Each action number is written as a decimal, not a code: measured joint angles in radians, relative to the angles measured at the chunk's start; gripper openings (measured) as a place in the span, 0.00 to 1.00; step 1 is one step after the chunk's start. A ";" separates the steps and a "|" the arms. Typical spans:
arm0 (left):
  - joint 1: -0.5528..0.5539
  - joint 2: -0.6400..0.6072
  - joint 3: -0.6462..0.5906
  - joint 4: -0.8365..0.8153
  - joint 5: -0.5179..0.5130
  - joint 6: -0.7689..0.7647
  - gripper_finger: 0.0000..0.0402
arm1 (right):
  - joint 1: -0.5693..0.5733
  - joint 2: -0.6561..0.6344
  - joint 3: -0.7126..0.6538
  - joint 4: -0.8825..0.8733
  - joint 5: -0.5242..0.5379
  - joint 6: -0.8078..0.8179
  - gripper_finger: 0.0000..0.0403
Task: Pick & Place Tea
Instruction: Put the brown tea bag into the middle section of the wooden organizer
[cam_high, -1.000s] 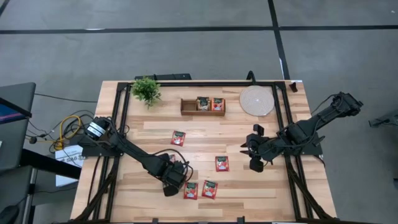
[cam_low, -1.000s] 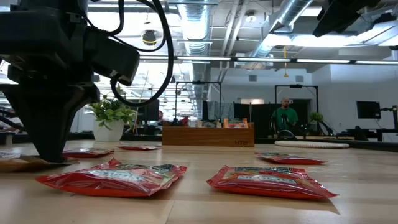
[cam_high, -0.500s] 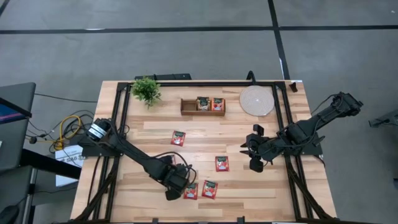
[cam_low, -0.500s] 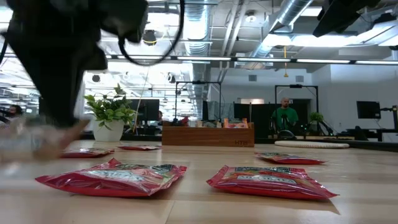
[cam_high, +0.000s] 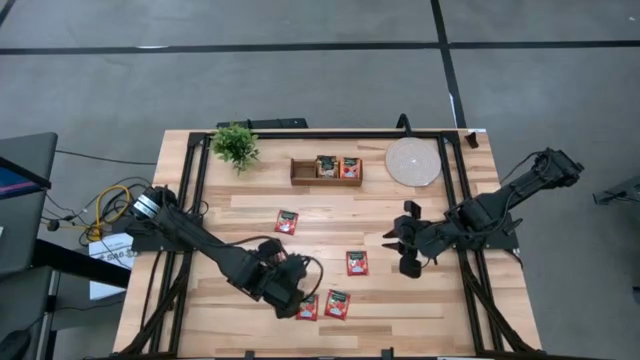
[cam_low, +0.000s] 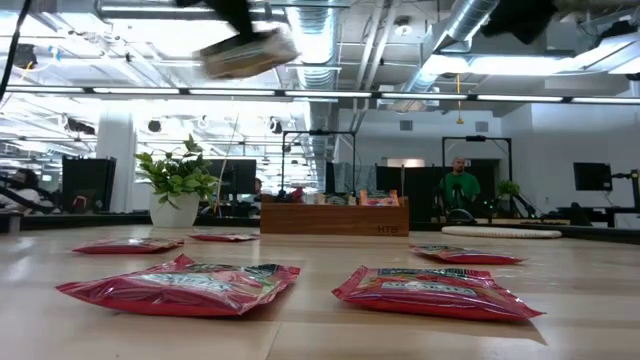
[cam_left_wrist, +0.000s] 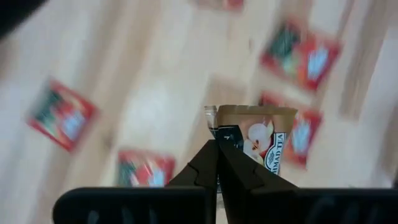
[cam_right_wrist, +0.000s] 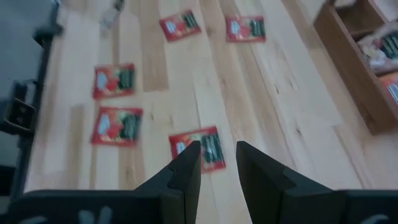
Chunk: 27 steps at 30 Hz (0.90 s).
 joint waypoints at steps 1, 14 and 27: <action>0.006 0.000 0.019 0.000 -0.043 0.017 0.00 | -0.005 0.000 0.000 0.029 0.000 -0.016 0.24; 0.157 -0.001 0.160 0.044 -0.343 0.275 0.00 | -0.206 0.000 0.000 0.354 -0.125 -0.207 0.46; 0.289 -0.001 0.161 0.350 -0.370 0.611 0.00 | -0.446 0.000 0.000 0.426 -0.289 -0.226 0.54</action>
